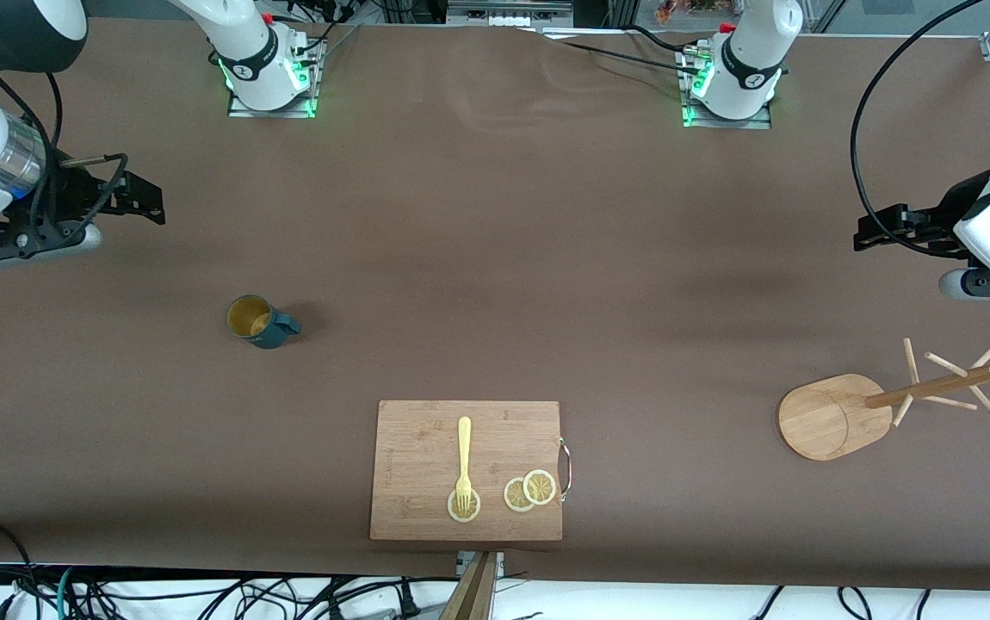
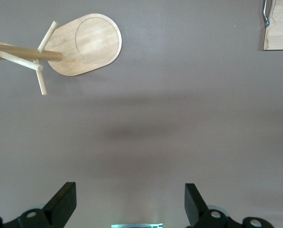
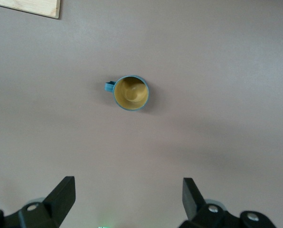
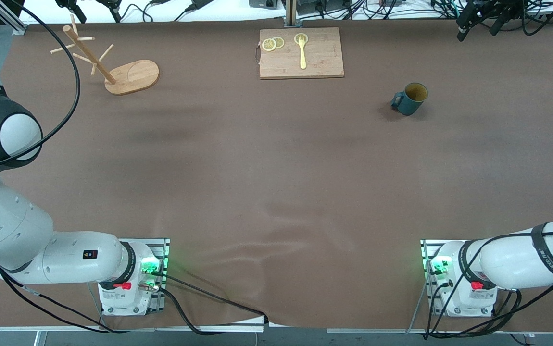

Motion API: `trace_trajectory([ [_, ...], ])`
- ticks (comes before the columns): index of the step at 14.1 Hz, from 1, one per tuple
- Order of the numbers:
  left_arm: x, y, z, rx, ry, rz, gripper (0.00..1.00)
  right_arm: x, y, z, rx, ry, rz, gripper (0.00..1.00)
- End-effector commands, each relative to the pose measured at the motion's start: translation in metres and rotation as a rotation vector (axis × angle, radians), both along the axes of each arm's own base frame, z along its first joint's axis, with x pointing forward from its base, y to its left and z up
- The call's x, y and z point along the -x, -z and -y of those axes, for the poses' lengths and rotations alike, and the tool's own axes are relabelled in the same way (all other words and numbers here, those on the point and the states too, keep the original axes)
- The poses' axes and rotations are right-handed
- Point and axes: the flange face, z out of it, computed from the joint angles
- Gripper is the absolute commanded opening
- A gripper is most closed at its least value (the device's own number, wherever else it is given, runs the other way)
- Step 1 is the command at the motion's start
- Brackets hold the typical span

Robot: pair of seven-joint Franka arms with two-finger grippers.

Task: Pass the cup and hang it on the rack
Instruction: 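Move the right gripper down over the teal mug lying on its side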

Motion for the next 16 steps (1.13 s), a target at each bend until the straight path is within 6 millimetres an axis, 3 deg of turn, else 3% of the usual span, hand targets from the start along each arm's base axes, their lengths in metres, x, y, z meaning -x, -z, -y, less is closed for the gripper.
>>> trace_trajectory([
  [1, -0.003, -0.005, 0.002, 0.011, 0.013, 0.004, 1.0, 0.008, 0.017, 0.0, 0.012, 0.0, 0.017, 1.0],
  [6, -0.003, -0.005, 0.002, 0.011, 0.013, 0.004, 1.0, 0.016, 0.089, 0.005, 0.042, 0.04, 0.042, 1.0],
  [9, -0.003, -0.005, -0.003, 0.011, 0.007, 0.004, 1.0, 0.027, 0.158, 0.004, 0.028, 0.037, 0.124, 1.0],
  [11, -0.003, -0.005, -0.004, 0.013, 0.005, 0.003, 1.0, 0.039, 0.193, 0.004, 0.02, 0.036, 0.158, 1.0],
  [16, -0.003, -0.005, -0.008, 0.011, 0.002, 0.006, 1.0, 0.023, 0.255, 0.005, 0.03, 0.055, 0.157, 1.0],
])
